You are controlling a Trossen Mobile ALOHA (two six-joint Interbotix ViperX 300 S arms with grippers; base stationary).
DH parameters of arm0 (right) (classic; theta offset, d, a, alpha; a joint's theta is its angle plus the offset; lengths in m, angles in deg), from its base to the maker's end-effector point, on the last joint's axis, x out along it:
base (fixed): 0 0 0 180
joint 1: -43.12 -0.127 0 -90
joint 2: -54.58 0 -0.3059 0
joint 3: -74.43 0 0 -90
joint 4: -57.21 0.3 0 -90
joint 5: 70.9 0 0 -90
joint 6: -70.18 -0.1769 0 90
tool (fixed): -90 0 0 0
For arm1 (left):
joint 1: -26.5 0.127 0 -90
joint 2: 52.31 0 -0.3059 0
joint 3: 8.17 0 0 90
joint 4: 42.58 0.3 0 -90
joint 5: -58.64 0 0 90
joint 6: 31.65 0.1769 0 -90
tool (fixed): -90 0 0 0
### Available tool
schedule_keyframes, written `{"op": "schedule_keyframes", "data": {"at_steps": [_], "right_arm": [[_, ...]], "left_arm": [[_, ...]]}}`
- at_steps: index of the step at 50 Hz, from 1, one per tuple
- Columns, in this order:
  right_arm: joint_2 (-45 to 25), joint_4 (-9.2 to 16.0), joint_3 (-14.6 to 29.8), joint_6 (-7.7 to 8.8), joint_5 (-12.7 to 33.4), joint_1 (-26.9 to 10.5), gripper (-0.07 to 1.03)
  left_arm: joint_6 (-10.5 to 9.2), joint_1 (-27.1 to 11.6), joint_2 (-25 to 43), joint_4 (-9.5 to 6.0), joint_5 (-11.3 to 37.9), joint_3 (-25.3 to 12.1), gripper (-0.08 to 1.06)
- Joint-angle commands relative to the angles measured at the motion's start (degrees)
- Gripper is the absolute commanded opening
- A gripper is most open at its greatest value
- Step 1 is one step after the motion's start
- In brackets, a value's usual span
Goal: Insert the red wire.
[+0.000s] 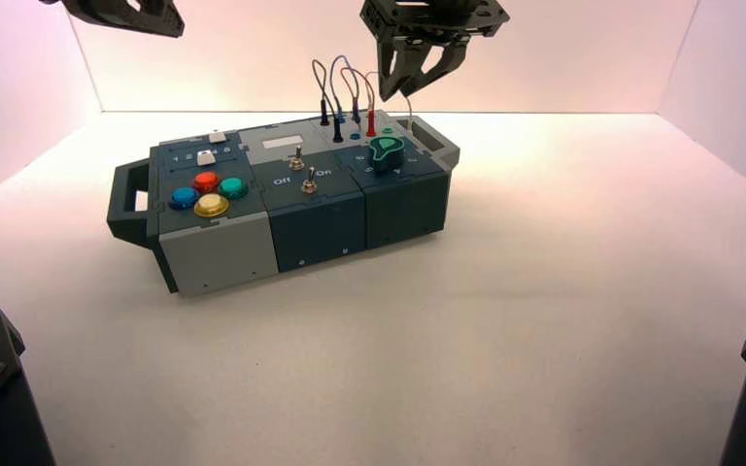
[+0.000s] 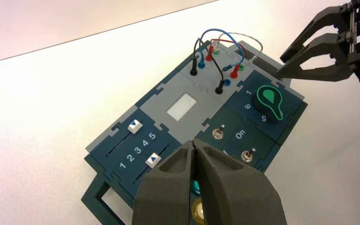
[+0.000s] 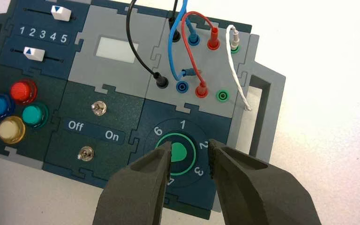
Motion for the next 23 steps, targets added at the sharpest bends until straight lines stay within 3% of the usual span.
{"op": "schedule_keyframes", "data": {"at_steps": [1, 23], "right_arm": [[1.67, 0.09, 0.97, 0.09, -0.18, 0.18, 0.42], [1.32, 0.0, -0.26, 0.09, -0.18, 0.18, 0.42]], "left_arm": [[0.35, 0.26, 0.18, 0.09, -0.44, -0.53, -0.03], [0.35, 0.26, 1.67, 0.0, -0.18, -0.53, -0.03]]}}
